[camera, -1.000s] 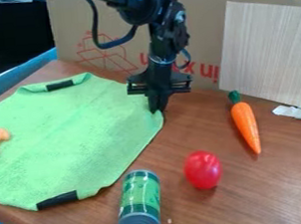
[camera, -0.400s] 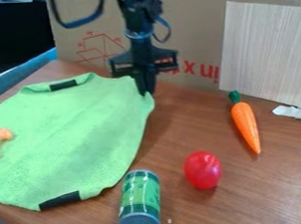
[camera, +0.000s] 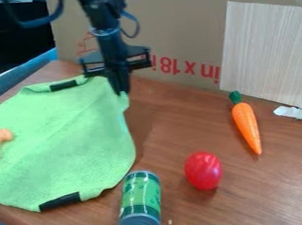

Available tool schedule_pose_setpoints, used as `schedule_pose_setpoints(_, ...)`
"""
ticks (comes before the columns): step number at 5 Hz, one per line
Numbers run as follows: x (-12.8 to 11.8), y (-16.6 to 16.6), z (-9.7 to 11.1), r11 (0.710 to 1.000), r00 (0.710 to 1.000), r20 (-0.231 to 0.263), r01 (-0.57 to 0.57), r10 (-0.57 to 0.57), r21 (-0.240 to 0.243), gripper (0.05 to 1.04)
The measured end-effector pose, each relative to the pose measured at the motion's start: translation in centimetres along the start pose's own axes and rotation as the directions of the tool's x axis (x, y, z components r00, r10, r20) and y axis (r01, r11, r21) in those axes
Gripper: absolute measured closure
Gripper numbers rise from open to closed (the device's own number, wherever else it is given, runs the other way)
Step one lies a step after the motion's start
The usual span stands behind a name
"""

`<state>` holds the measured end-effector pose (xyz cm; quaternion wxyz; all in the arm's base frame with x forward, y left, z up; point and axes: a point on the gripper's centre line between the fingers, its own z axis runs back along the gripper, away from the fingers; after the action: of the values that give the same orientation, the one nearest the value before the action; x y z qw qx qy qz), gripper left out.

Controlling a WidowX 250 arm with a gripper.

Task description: Fold the cloth from top right to bottom left

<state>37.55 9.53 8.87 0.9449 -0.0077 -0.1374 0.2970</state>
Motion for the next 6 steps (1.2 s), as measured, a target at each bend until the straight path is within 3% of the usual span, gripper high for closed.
schedule_pose_setpoints(2, -0.6, 6.4, 1.6, 0.999, 1.000, 0.014, 0.024, -0.023, -0.049, 1.030)
schedule_pose_setpoints(3, -0.5, 9.4, 2.0, 0.995, 0.998, -0.008, 0.058, -0.059, -0.084, 1.030)
schedule_pose_setpoints(4, 0.4, 12.7, 3.0, 0.995, 0.998, 0.014, 0.054, -0.053, -0.082, 1.030)
schedule_pose_setpoints(6, 0.3, 16.1, 3.4, 0.995, 0.999, 0.009, 0.050, -0.050, -0.085, 1.030)
